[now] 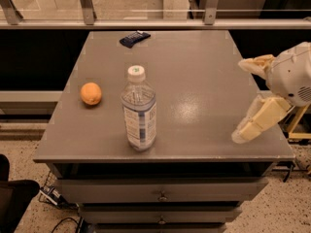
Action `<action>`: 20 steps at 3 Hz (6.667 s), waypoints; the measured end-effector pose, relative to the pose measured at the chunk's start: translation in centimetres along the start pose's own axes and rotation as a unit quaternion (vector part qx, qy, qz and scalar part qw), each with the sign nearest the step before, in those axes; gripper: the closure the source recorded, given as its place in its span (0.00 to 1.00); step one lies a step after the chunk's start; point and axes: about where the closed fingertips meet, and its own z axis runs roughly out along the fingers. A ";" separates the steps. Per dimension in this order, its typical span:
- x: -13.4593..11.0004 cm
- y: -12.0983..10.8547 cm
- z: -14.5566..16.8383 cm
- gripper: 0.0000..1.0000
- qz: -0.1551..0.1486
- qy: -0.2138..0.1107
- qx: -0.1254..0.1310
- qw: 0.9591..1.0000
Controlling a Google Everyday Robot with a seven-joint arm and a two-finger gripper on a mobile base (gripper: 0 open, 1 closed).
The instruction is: Move blue plastic bottle near rxbar blueberry
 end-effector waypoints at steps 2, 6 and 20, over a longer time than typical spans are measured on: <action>-7.7 1.9 4.1 0.00 -0.008 -0.238 -0.072 0.969; -15.6 6.9 9.1 0.00 0.023 -0.420 -0.152 0.894; -26.9 -25.2 10.5 1.00 0.021 -0.405 -0.005 0.914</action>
Offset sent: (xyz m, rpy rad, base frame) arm 0.0021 0.1371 0.0573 0.8669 -0.0446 0.3673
